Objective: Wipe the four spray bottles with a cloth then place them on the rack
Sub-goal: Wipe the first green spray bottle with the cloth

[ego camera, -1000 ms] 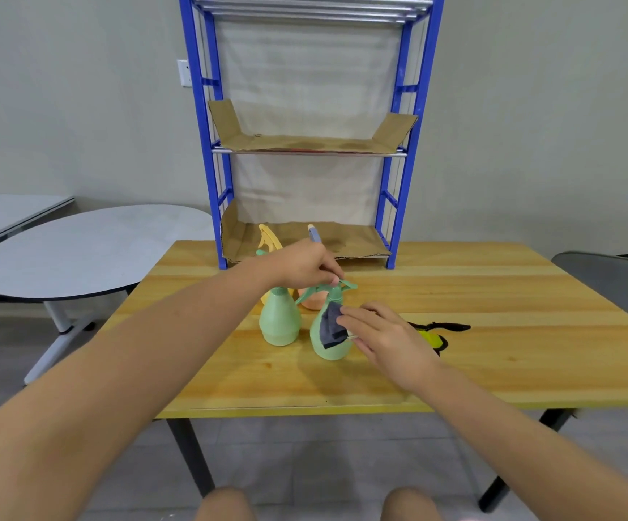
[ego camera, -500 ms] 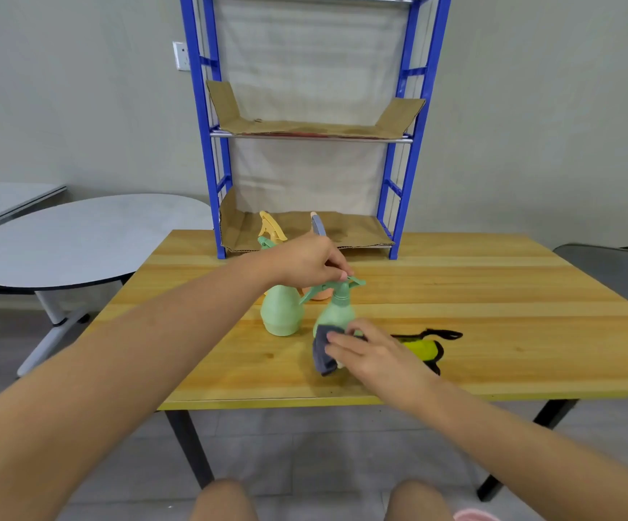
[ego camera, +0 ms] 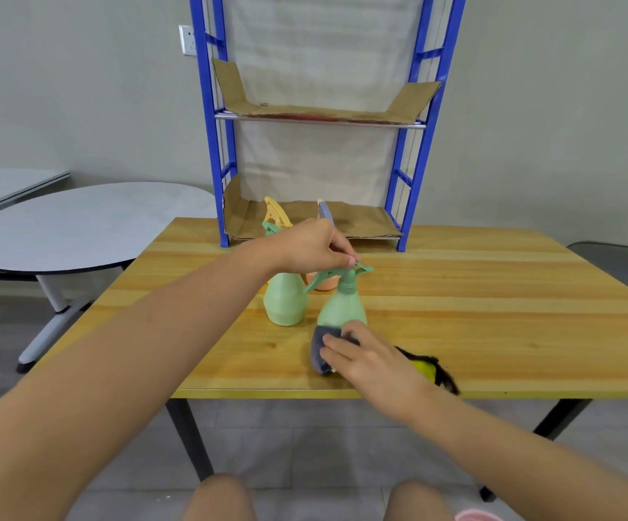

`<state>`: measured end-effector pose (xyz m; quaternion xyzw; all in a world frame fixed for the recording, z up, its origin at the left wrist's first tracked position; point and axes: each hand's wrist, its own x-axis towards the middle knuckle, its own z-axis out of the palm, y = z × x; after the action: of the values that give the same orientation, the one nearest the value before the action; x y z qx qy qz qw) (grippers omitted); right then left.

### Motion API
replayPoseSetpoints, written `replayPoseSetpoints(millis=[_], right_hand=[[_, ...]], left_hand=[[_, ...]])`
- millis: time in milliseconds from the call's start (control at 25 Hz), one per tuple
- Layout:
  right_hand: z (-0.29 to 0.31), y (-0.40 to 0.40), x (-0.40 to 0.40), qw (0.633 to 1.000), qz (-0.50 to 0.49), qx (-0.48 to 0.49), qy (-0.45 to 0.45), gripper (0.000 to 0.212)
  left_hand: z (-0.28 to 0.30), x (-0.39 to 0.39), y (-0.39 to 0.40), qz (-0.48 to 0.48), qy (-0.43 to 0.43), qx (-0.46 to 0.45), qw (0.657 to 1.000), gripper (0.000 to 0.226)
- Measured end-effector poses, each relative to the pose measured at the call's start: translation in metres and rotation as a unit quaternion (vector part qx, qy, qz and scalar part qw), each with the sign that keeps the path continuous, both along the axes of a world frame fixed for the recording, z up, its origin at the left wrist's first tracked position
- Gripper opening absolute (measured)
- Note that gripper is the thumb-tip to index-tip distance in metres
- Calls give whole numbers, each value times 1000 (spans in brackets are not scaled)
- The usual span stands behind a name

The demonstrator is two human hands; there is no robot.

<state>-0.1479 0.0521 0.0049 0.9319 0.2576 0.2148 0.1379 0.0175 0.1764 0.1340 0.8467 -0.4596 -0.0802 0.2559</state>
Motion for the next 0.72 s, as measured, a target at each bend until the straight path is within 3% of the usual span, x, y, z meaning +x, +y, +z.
replayPoseSetpoints(millis=[120, 200, 320, 440, 600, 720], right_hand=[[31, -2, 15, 996, -45, 66, -47, 38], [41, 2, 23, 993, -85, 51, -68, 39], [7, 22, 12, 996, -86, -27, 14, 27], [4, 24, 10, 996, -68, -7, 51, 21], [31, 13, 30, 994, -99, 36, -30, 47], [1, 16, 14, 997, -64, -49, 9, 26]], left_hand=[[0, 1, 0, 2, -2, -4, 1000, 20], [0, 1, 0, 5, -1, -4, 1000, 21], [1, 0, 0, 4, 4, 2, 1000, 21], [1, -1, 1, 4, 4, -1, 1000, 21], [1, -4, 1, 5, -12, -1, 1000, 21], [3, -5, 2, 6, -4, -1, 1000, 23]])
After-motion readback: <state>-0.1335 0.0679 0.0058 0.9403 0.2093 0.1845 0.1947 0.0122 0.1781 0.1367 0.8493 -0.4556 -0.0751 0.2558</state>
